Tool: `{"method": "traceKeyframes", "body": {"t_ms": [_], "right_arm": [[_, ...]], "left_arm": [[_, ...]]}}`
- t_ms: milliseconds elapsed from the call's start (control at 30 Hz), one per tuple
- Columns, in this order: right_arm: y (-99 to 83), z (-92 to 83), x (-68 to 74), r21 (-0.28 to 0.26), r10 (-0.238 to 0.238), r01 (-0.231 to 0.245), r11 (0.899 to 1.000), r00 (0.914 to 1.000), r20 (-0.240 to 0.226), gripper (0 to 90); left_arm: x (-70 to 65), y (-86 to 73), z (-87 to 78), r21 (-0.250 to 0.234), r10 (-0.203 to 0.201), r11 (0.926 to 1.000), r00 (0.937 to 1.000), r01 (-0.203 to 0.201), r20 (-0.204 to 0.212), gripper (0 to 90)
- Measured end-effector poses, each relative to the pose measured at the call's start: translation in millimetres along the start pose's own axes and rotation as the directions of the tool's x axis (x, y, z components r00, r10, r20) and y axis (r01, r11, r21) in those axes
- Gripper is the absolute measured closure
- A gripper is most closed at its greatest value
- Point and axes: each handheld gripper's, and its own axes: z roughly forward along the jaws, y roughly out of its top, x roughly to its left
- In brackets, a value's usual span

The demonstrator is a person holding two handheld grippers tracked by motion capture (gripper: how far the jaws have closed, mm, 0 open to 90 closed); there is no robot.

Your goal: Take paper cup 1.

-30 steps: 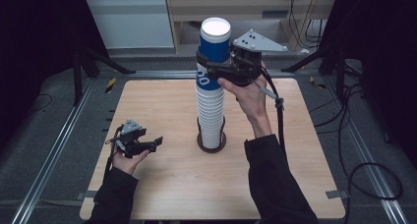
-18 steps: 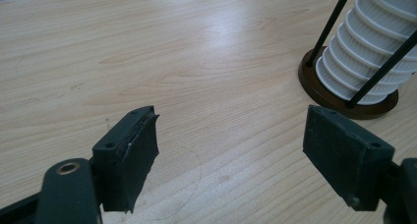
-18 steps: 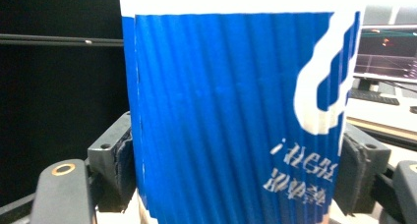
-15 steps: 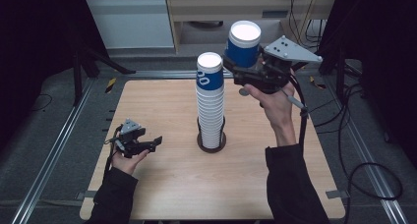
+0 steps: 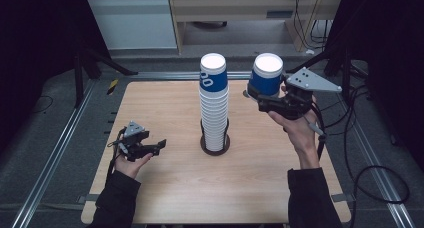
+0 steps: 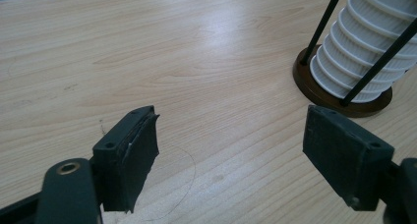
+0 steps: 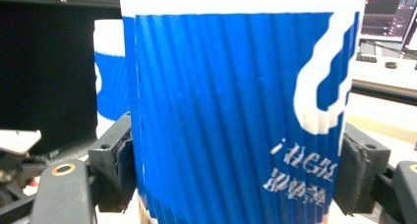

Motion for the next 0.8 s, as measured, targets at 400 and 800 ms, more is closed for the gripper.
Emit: {"method": "traceKeyframes", "body": {"t_ms": [400, 800], "right_arm": [[-49.2, -12.1, -8.2, 0.073, 0.016, -0.015, 0.997, 0.9998, -0.011, 21.0], [-88.4, -13.5, -4.5, 0.146, 0.014, -0.004, 0.989, 0.9977, -0.066, 20.9]], "left_arm": [[-4.1, 1.8, -1.7, -0.001, 0.016, 0.9999, 0.9997, -0.016, 0.019, 20.8], [-15.9, 5.8, -5.9, -0.003, 0.047, 0.9989, 0.9977, -0.047, 0.049, 20.7]]}}
